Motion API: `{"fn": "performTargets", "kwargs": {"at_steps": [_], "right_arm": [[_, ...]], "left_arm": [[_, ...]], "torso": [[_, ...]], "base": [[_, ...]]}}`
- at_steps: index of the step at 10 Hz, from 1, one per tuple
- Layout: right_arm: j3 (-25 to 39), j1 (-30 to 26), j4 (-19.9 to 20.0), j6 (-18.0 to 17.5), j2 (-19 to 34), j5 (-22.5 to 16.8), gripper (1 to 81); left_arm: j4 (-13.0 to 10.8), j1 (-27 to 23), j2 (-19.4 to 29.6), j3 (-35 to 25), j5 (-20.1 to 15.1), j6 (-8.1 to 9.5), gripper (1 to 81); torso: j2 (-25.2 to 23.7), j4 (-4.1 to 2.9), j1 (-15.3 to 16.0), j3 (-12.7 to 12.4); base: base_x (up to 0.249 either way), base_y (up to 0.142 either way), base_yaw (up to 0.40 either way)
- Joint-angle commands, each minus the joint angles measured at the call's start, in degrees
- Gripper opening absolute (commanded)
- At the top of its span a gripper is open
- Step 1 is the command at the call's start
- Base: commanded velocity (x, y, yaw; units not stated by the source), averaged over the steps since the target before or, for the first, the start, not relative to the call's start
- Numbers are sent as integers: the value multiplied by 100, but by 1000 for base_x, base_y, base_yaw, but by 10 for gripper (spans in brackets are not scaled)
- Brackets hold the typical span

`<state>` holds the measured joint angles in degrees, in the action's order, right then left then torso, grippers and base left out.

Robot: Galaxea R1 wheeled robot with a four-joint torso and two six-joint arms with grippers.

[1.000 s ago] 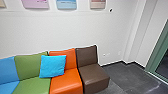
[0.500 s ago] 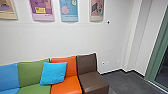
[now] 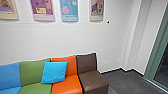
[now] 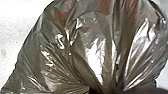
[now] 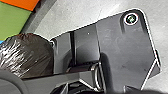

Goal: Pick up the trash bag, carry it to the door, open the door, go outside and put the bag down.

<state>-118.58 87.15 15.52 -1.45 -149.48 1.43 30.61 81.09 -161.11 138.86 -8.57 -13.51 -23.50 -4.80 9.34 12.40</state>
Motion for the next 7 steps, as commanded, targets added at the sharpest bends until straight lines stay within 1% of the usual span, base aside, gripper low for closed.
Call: {"fn": "performTargets", "kwargs": {"at_steps": [1,3,5,7], "right_arm": [[-751,-299,-224,22,-444,-564,811],[-1166,-299,-277,31,-744,-661,811],[-1254,-281,-295,31,-832,-661,811],[-1316,-281,-304,31,-937,-661,811]], "left_arm": [[24,-379,52,9,-435,-47,10],[15,-352,8,18,-435,-47,10],[15,-344,-1,18,-435,-82,10],[24,-335,-35,71,-435,-91,10]], "torso": [[542,0,-349,2],[960,0,-618,0],[1412,0,-911,0],[1799,0,-934,0]], "base": [[0,0,0],[0,0,0],[0,0,0],[0,0,0]]}}
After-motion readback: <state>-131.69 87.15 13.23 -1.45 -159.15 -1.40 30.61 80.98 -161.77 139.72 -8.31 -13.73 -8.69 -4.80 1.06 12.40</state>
